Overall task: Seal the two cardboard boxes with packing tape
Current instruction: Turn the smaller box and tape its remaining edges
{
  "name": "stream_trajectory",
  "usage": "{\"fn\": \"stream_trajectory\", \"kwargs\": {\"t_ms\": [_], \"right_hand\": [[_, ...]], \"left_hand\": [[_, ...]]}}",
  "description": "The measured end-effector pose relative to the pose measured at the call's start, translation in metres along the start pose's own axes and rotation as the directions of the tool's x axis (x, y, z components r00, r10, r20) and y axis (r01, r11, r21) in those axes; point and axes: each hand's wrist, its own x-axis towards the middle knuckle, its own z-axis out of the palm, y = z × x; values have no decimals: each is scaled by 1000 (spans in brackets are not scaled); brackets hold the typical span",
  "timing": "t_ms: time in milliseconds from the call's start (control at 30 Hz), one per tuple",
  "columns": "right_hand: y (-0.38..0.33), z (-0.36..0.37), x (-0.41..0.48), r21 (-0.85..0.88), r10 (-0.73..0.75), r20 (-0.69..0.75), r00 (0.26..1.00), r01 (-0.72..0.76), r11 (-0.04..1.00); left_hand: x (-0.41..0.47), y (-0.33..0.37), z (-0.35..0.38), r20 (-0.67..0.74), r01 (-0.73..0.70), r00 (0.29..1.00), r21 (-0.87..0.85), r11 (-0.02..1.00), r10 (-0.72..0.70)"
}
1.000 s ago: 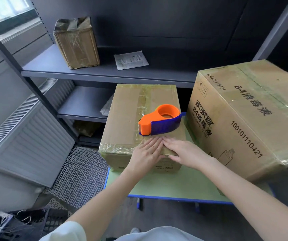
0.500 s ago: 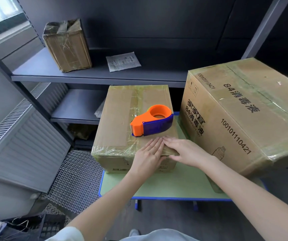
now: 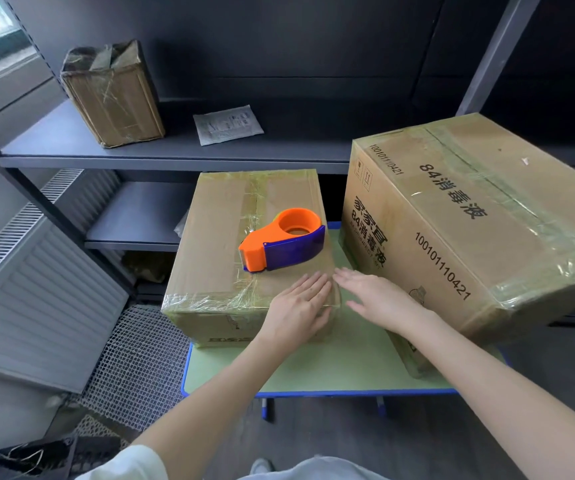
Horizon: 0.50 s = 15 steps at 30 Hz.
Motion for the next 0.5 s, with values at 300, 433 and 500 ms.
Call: {"fn": "stream_trajectory", "kwargs": {"t_ms": [300,433,500], "right_hand": [[-2,-1,13,-106,-99,42,994,103,989],[-4,-5,15,-119,-89,81,993,98,988],[-7,-7,18,-133,-89,93,992,101,986]], "left_hand": [[0,5,4,9,15,1000,19,1000,-15],[-2,6,3,55,11,998,35,999,-13],[-3,6,2,66,5,998,41,999,-7]]}}
